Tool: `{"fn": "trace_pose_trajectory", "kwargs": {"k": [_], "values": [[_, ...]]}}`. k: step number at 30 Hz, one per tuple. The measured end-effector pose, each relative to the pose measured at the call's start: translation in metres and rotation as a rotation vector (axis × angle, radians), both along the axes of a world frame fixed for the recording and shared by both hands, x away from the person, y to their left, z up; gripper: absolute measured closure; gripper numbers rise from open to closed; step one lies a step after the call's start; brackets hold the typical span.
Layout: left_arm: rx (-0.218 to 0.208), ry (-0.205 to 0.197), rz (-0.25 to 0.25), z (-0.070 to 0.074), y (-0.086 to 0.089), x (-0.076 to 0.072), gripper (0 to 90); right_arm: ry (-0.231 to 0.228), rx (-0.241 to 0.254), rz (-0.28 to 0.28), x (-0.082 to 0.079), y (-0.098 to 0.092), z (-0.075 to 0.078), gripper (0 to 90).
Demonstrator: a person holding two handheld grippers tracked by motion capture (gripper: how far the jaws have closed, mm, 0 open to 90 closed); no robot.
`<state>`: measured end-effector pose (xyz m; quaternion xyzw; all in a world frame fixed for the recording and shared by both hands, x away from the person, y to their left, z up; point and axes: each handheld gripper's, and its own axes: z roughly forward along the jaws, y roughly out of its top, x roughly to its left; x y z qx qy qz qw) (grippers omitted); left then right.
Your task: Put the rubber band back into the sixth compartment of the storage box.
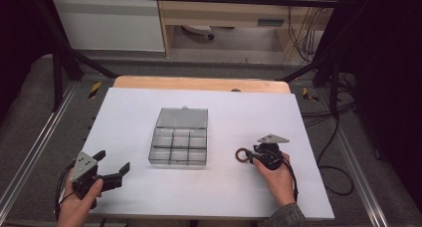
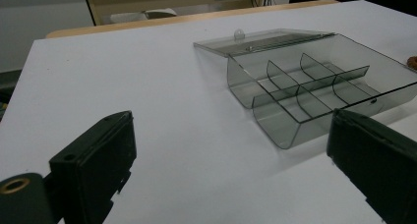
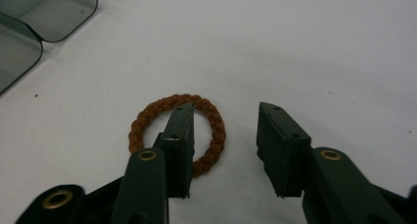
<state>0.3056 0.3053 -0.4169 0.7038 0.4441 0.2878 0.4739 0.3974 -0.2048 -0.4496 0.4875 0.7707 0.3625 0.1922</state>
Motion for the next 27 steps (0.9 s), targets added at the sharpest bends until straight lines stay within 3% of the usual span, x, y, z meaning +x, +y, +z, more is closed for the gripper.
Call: {"fn": "trace_pose_trajectory", "kwargs": {"k": [2, 8, 14, 17, 27], "values": [[0.000, -0.001, 0.000, 0.000, 0.000, 0.000, 4.7, 0.011, -0.032, 0.011, 0.001, 0.003, -0.003, 69.4], [0.004, 0.001, -0.001, 0.000, 0.001, 0.000, 4.8, 0.001, -0.055, 0.028, -0.001, 0.008, -0.004, 84.6], [0.004, 0.002, -0.001, 0.000, 0.000, 0.000, 4.7, -0.011, -0.061, 0.038, -0.002, 0.007, -0.004, 85.9], [0.007, 0.001, 0.000, 0.000, 0.001, 0.000, 4.8, -0.042, -0.031, 0.036, -0.005, 0.005, 0.002, 85.9], [0.009, 0.009, -0.002, -0.001, 0.000, 0.000, 4.7, -0.067, 0.012, 0.046, -0.012, 0.003, 0.008, 86.0]]}}
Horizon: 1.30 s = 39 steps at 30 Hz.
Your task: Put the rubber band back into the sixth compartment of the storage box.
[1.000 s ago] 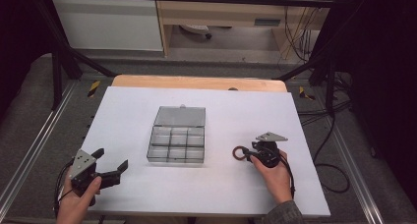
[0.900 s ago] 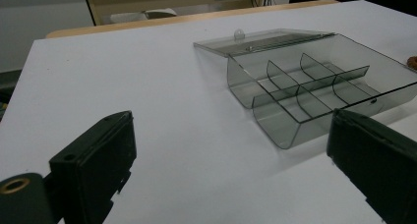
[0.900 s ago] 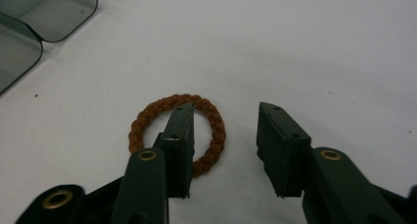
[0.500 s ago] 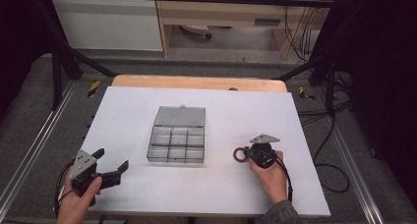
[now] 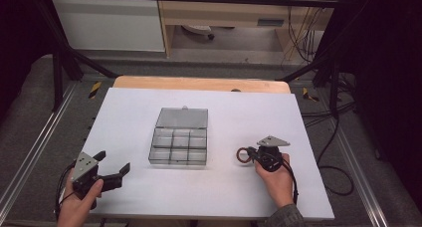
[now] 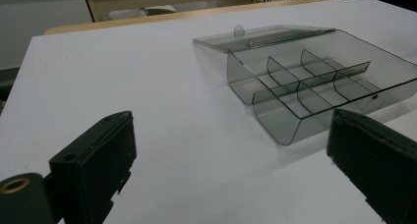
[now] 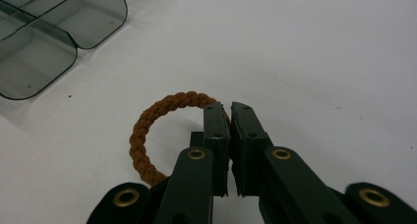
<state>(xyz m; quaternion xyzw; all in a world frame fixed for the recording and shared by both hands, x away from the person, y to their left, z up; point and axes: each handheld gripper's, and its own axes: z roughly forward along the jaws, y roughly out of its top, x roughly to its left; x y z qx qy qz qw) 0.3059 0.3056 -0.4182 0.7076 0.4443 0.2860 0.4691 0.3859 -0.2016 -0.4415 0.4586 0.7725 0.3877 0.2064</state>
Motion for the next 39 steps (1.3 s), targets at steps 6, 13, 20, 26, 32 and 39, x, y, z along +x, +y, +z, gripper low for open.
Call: {"fn": "trace_pose_trajectory", "kwargs": {"k": [6, 13, 20, 26, 32, 39], "values": [[0.002, 0.004, -0.003, -0.0003, 0.0000, 0.0001, 4.7, -0.004, 0.019, 0.008, -0.0004, 0.0000, 0.0011, 85.9], [-0.003, -0.006, 0.002, 0.0010, 0.0007, -0.0004, 4.7, -0.024, 0.041, 0.029, -0.0013, 0.0016, 0.0033, 85.9], [-0.008, -0.005, -0.001, 0.0004, -0.0003, -0.0002, 4.7, -0.029, 0.067, 0.033, -0.0018, 0.0016, 0.0045, 85.9], [-0.007, -0.004, 0.001, 0.0002, 0.0002, 0.0000, 4.7, -0.033, 0.079, 0.039, -0.0019, 0.0022, 0.0052, 85.9], [-0.007, -0.005, -0.001, 0.0002, -0.0001, -0.0001, 4.7, -0.041, 0.096, 0.048, -0.0030, 0.0045, 0.0076, 85.9], [-0.008, -0.008, 0.008, 0.0004, 0.0005, -0.0001, 4.7, -0.045, 0.126, 0.060, -0.0042, 0.0063, 0.0102, 85.9]]}}
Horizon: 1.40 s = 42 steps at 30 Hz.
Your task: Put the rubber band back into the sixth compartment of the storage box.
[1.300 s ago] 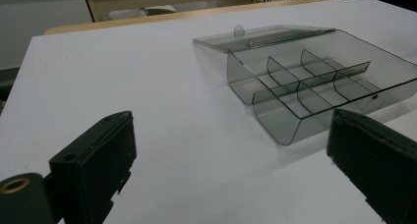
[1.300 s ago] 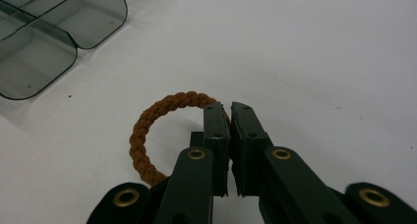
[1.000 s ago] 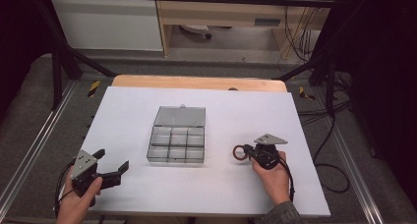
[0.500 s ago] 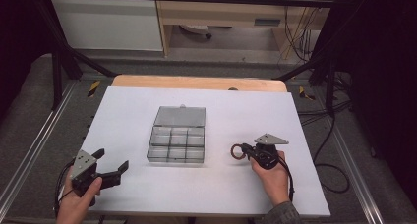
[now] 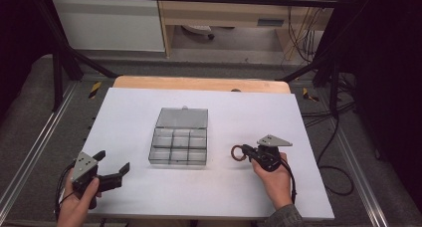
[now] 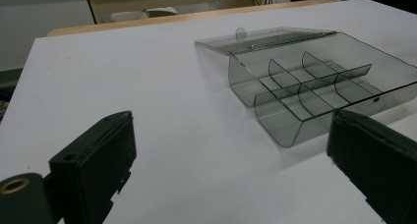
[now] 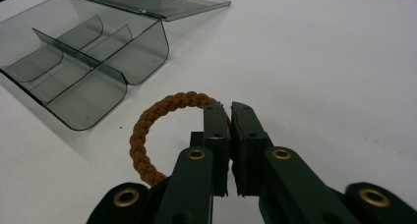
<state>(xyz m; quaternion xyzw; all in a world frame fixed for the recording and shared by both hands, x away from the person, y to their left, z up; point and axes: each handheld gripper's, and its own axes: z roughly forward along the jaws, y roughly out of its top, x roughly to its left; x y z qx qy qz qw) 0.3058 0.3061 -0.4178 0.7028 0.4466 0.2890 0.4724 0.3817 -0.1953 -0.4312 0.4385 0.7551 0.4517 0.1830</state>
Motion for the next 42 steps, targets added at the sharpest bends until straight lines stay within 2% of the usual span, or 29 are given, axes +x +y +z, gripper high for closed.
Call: {"fn": "trace_pose_trajectory", "kwargs": {"k": [4, 14, 20, 27, 42], "values": [[-0.004, -0.001, 0.000, 0.000, 0.001, 0.000, 4.7, -0.014, 0.018, 0.009, -0.002, 0.003, 0.003, 85.9], [-0.001, -0.001, -0.005, 0.000, 0.001, 0.000, 4.9, -0.040, 0.005, 0.025, -0.003, 0.014, 0.009, 85.9], [-0.003, 0.002, -0.012, 0.000, 0.001, 0.000, 5.1, -0.050, 0.023, 0.035, 0.000, 0.020, 0.016, 85.9], [-0.001, 0.004, -0.013, 0.000, 0.002, 0.000, 5.7, -0.077, 0.042, 0.058, 0.006, 0.037, 0.029, 85.9], [0.004, 0.010, -0.005, -0.001, 0.003, 0.000, 5.9, -0.087, 0.028, 0.120, 0.022, 0.072, 0.040, 85.9]]}}
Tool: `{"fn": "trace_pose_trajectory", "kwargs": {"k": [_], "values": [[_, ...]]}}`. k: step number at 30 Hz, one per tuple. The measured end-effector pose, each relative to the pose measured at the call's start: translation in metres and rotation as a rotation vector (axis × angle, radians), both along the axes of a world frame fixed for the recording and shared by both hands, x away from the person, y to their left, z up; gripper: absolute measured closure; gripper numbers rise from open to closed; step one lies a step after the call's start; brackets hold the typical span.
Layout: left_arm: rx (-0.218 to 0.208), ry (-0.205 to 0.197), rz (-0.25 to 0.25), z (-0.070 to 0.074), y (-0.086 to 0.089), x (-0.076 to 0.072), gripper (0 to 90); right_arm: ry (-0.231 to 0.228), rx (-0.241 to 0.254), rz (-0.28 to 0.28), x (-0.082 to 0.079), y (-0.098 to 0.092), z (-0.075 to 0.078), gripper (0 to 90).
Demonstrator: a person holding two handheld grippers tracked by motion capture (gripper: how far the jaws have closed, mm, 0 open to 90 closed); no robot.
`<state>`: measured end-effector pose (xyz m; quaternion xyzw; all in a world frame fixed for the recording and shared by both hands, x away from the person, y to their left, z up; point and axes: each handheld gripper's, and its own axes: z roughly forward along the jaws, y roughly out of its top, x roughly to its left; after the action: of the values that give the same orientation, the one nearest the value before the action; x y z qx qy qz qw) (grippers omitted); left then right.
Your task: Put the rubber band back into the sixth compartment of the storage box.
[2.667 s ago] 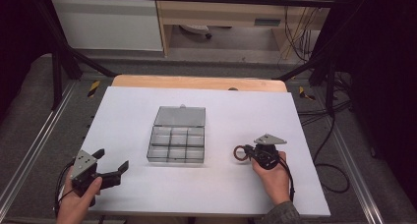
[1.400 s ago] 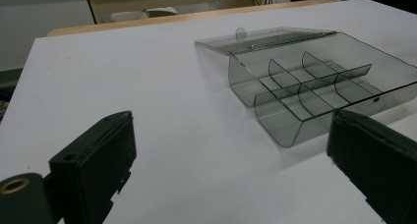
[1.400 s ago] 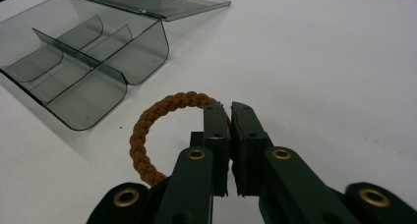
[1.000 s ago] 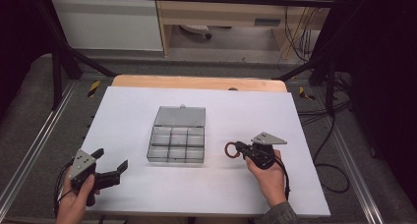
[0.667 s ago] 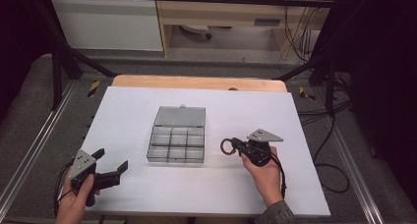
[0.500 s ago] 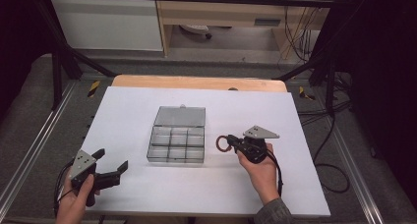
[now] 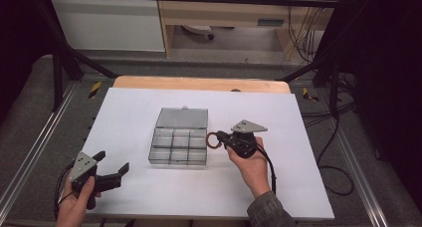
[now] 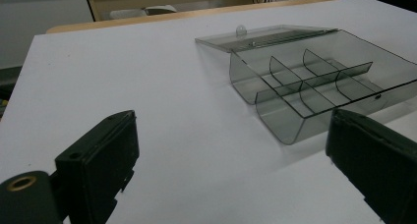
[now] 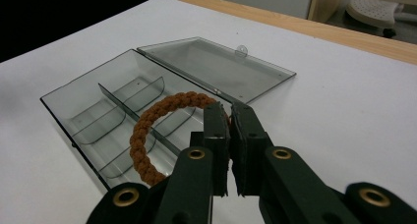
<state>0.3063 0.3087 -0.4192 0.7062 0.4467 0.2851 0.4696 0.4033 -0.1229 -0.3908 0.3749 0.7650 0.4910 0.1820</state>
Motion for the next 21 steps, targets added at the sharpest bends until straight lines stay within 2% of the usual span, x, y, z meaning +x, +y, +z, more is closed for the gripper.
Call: {"fn": "trace_pose_trajectory", "kwargs": {"k": [9, 21], "values": [[0.011, 0.005, 0.004, 0.000, 0.000, 0.000, 5.9, -0.004, -0.026, 0.038, 0.006, 0.017, 0.010, 85.8], [0.010, 0.020, 0.001, -0.002, 0.001, 0.001, 5.8, 0.000, -0.087, 0.075, 0.016, 0.035, 0.019, 85.8]]}}
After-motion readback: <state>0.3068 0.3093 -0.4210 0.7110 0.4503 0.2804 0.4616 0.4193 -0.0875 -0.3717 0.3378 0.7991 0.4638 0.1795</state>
